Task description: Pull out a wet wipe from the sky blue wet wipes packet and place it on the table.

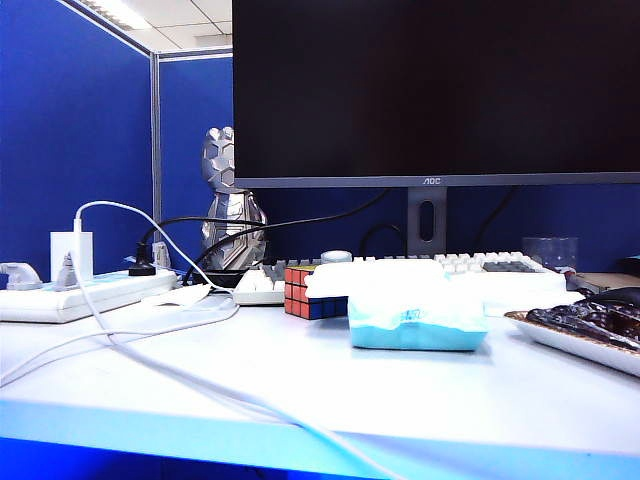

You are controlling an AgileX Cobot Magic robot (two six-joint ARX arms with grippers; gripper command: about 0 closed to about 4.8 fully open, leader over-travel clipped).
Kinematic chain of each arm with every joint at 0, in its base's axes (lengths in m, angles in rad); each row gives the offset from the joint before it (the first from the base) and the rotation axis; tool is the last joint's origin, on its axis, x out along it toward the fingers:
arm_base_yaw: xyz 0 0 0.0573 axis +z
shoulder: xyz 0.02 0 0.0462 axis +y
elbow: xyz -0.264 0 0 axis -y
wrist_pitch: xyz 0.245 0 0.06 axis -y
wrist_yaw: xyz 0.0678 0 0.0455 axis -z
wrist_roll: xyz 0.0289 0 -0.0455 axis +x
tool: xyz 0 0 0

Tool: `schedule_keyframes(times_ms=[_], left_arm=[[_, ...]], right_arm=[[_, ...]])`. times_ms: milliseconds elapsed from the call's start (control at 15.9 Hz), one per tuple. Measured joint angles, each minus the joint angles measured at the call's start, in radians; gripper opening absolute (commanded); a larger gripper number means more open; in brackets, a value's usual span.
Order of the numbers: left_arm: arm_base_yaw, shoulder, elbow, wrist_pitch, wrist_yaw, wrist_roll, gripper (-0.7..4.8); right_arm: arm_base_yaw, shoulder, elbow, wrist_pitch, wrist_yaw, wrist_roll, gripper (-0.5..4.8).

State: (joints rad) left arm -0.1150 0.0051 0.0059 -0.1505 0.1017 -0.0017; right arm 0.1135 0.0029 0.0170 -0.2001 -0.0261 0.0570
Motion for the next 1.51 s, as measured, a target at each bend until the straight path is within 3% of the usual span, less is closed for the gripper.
schedule_keyframes(times_ms=[566, 755, 1007, 1259, 1511], left_arm=[[0.000, 0.000, 0.000, 0.000, 0.000, 0.000, -0.02], [0.000, 0.000, 0.000, 0.000, 0.000, 0.000, -0.02], [0.000, 0.000, 0.000, 0.000, 0.000, 0.000, -0.02], [0.000, 0.000, 0.000, 0.000, 0.000, 0.000, -0.02], [0.000, 0.000, 0.000, 0.000, 0.000, 0.000, -0.02]], right_arm=[[0.000, 0.000, 0.000, 0.000, 0.000, 0.000, -0.01], [0.000, 0.000, 0.002, -0.001, -0.002, 0.053, 0.00], [0.002, 0.043, 0.162, 0.043, -0.015, 0.124, -0.02], [0.019, 0.382, 0.407, 0.082, -0.032, 0.153, -0.01], [0.124, 0.793, 0.684, 0.100, -0.178, 0.163, -0.01]])
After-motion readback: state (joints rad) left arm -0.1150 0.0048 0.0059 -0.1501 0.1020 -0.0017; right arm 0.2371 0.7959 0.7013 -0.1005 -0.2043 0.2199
